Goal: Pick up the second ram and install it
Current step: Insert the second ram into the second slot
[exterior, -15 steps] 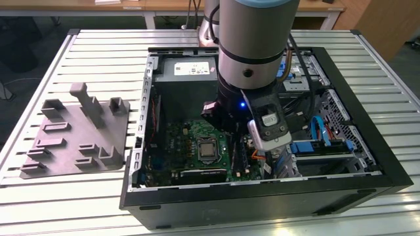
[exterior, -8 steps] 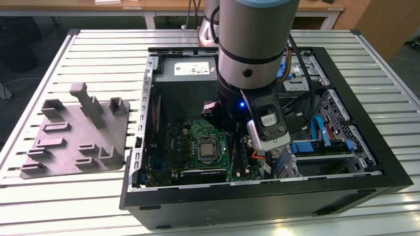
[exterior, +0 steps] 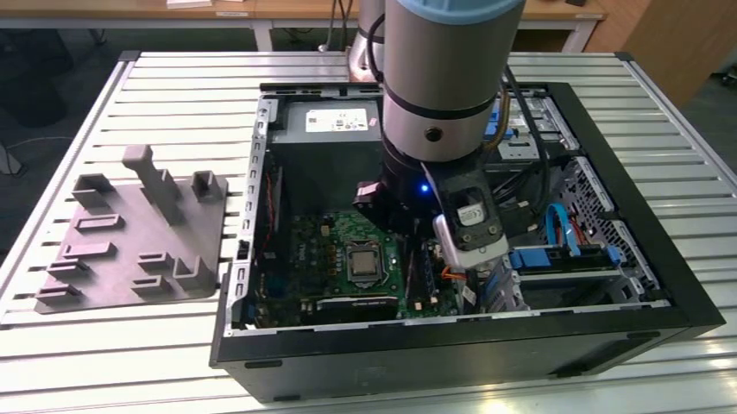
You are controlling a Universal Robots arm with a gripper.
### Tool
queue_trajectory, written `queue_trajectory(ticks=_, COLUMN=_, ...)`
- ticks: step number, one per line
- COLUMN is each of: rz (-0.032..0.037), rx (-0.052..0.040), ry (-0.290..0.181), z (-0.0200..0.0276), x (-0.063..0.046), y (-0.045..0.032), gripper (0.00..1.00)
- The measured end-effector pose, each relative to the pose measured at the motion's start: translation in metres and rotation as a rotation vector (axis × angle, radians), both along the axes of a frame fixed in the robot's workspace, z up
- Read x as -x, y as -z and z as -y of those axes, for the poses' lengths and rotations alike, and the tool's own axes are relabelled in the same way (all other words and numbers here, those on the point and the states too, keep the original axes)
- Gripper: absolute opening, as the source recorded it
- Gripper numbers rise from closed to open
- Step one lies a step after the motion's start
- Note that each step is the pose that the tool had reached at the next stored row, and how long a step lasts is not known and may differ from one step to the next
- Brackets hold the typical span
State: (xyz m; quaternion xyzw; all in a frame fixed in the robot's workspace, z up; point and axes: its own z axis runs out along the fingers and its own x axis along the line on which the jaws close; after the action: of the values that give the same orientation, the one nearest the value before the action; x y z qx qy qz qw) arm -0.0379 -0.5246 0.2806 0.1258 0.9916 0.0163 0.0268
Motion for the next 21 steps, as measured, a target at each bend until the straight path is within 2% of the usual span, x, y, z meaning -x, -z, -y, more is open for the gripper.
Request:
queue_trajectory(ticks=5, rz=0.0, rx=-0.0005, ry=-0.086, z=0.0, x=0.0, y=0.0035, gripper=0.14)
queue_trajectory(ticks=7, rz=0.0, rx=-0.0034, ry=-0.111, z=0.0, x=0.0, y=0.0043, gripper=0.14)
queue_trajectory(ticks=8, rz=0.0004, rx=-0.0099, ry=-0.121, z=0.0, x=0.0, y=0.0045, gripper=0.14)
queue_trajectory(ticks=11, rz=0.0031, rx=-0.0551, ry=-0.136, z=0.0, x=0.0, y=0.0049, gripper=0.14)
queue_trajectory(ticks=12, rz=0.0037, rx=-0.0667, ry=-0.142, z=0.0, x=0.0, y=0.0052, gripper=0.14)
queue_trajectory(ticks=13, rz=0.0041, rx=-0.0735, ry=-0.147, z=0.0, x=0.0, y=0.0059, gripper=0.14)
queue_trajectory(ticks=18, rz=0.0013, rx=-0.0738, ry=-0.22, z=-0.0001, x=0.0, y=0.0105, gripper=0.14)
queue_trajectory(ticks=21, rz=0.001, rx=-0.0738, ry=-0.224, z=-0.0024, x=-0.004, y=0.0143, gripper=0.14)
